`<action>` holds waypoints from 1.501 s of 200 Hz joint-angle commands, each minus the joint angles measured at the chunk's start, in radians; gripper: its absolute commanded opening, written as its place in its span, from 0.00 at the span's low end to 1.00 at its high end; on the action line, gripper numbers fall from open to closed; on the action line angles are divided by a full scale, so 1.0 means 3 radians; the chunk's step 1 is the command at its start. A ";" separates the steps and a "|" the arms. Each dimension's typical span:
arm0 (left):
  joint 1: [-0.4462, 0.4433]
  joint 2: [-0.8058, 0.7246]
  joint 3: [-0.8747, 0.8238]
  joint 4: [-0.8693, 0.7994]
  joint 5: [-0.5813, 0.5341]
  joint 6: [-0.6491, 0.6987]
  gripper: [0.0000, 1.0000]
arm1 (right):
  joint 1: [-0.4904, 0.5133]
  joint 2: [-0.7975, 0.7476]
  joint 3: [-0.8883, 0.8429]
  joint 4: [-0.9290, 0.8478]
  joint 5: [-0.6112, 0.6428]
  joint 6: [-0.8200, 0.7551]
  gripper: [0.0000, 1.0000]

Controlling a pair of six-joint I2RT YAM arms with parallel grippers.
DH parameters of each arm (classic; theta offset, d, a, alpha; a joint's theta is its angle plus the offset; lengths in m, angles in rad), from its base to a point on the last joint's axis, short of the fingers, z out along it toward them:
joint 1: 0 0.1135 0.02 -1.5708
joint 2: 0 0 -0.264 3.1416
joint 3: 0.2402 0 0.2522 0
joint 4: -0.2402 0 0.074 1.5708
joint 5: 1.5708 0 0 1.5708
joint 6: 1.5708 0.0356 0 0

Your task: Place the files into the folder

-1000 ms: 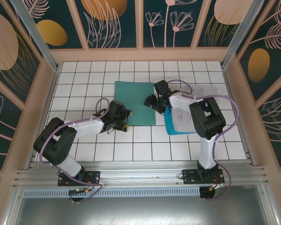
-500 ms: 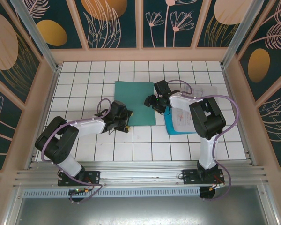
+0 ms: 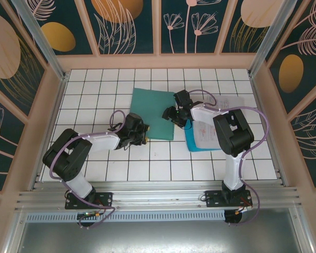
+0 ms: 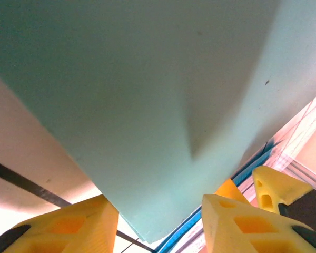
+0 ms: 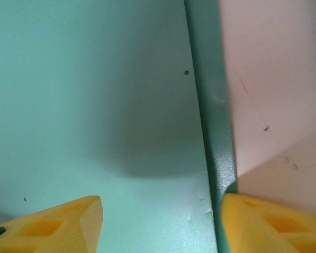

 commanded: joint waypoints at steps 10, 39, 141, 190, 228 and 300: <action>-0.0034 -0.0076 -0.0027 0.0237 -0.0093 0.0024 0.43 | -0.0057 0.0181 -0.0053 -0.0262 -0.0018 -0.0024 0.63; -0.0056 -0.0113 -0.0034 0.0320 -0.0088 0.0030 0.39 | -0.0083 0.0176 -0.0065 -0.0190 -0.0118 -0.0045 0.63; -0.0072 -0.0154 -0.0171 0.0674 0.0055 -0.0023 0.10 | -0.0203 0.0026 -0.0119 0.0271 -0.0611 0.0055 0.57; -0.0069 -0.0204 -0.0240 0.0717 0.0068 -0.0047 0.00 | -0.0245 -0.0081 -0.0187 0.0509 -0.0761 0.0261 0.45; -0.0070 -0.0215 -0.0262 0.0697 0.0120 -0.0052 0.00 | -0.0293 -0.0122 -0.0258 0.0643 -0.0819 0.0360 0.31; -0.0027 -0.0322 0.0165 -0.0399 0.0314 0.0635 0.53 | -0.0293 -0.0235 -0.0314 0.0588 -0.0744 0.0431 0.00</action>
